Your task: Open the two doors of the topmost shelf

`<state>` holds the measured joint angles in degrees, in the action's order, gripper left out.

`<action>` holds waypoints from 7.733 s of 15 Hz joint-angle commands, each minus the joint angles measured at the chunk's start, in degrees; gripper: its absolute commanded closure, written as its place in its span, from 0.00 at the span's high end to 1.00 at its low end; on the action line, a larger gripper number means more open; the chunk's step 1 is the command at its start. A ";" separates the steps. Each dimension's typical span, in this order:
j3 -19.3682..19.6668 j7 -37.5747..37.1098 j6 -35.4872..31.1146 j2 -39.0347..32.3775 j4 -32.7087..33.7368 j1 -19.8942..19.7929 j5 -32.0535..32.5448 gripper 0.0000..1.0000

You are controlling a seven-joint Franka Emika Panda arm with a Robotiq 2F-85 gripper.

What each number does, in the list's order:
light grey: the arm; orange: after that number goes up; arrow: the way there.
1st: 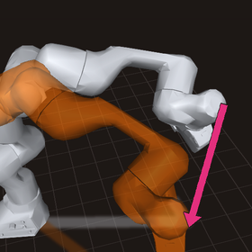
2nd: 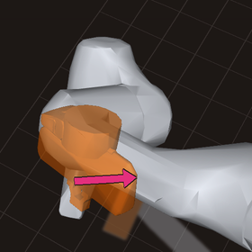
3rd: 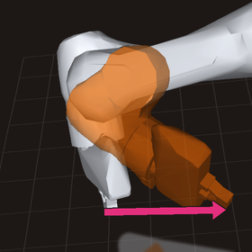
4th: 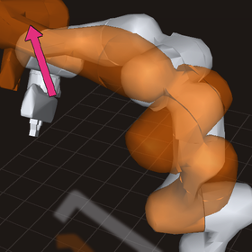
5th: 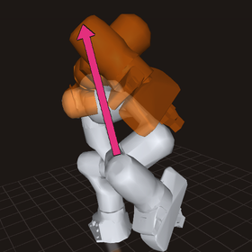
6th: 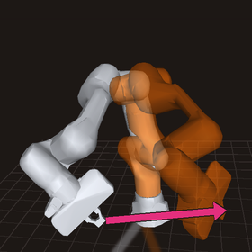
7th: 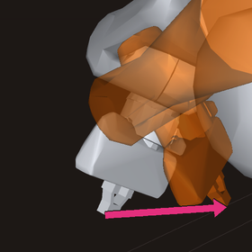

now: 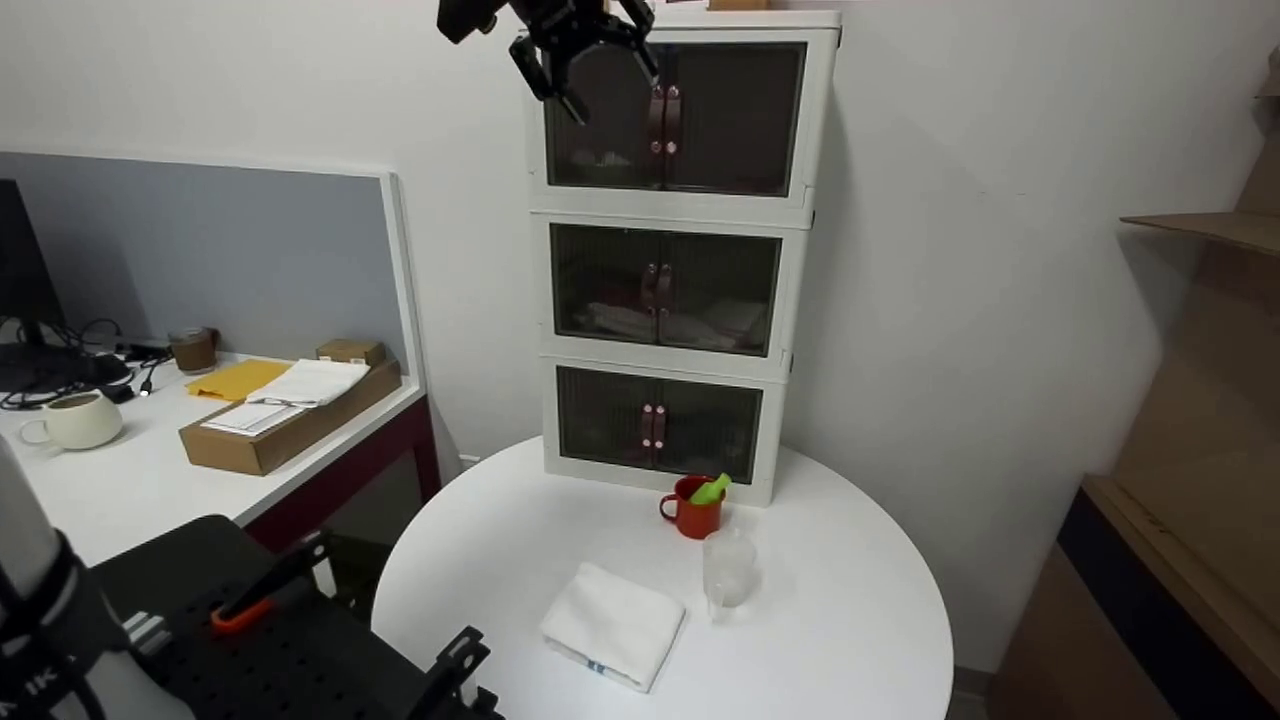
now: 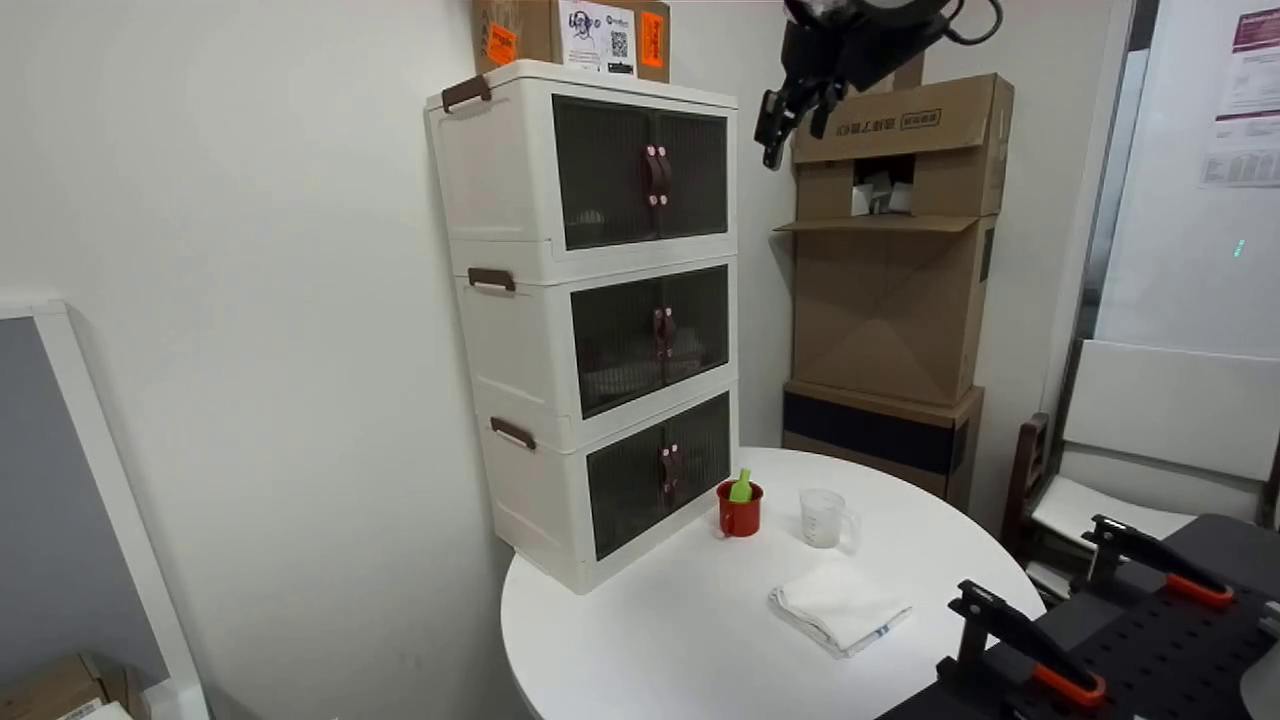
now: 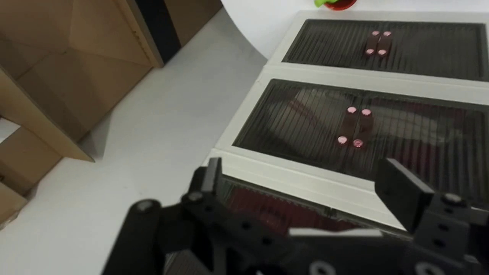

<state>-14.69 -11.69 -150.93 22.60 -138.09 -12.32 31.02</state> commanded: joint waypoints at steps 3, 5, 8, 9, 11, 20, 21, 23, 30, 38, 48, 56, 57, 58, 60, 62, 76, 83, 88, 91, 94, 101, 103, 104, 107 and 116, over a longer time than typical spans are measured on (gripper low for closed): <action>-21.56 -24.97 1.57 -6.85 11.23 -21.12 12.44 1.00; -28.69 -33.70 2.40 -7.33 12.85 -27.71 14.70 1.00; -39.28 -46.56 -0.15 -4.90 12.20 -38.51 17.99 1.00; -42.60 -50.86 -1.76 -3.56 11.51 -42.16 19.30 1.00; -49.41 -59.34 -5.13 -0.20 10.26 -49.84 22.38 1.00; -70.07 -94.00 -23.72 23.39 13.99 -77.16 27.21 1.00; -70.47 -97.51 -24.50 26.22 14.76 -78.24 27.16 1.00; -70.27 -103.29 -25.71 31.87 16.18 -79.63 26.33 1.00; -68.66 -104.07 -22.19 35.55 14.06 -77.02 26.61 1.00; -68.53 -114.62 -11.43 46.59 14.53 -73.53 26.04 1.00; -68.89 -121.39 -19.27 48.66 18.59 -79.28 26.81 1.00; -69.34 -119.99 -26.85 47.73 25.58 -87.79 26.05 1.00; -69.46 -119.79 -27.66 47.50 26.38 -88.39 26.02 1.00; -69.78 -119.49 -28.59 47.05 27.20 -88.85 25.98 1.00; -70.68 -118.73 -29.29 46.34 28.50 -89.33 25.88 1.00; -71.64 -118.34 -29.43 46.36 29.53 -89.42 26.01 1.00; -73.85 -118.74 -23.40 48.51 31.38 -89.84 25.76 0.21; -75.80 -116.63 -19.10 46.30 29.91 -87.83 25.67 0.04; -77.11 -114.89 -15.09 45.59 26.92 -83.84 25.75 0.04; -76.71 -115.35 -13.69 45.85 24.03 -80.66 26.00 0.04; -75.89 -115.71 -12.33 45.63 21.49 -77.90 25.92 0.14; -74.54 -117.53 -11.96 46.22 17.80 -74.11 25.50 0.72; -74.23 -117.75 -11.94 46.01 17.07 -73.32 25.47 0.87; -73.81 -117.22 -13.52 44.35 16.50 -73.02 25.66 0.93; -70.62 -118.47 -22.14 40.82 14.39 -72.27 26.64 1.00; -62.75 -110.37 -28.06 17.65 8.42 -67.82 25.75 1.00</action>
<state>-79.06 -126.40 -180.05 51.44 -127.48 -83.92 56.92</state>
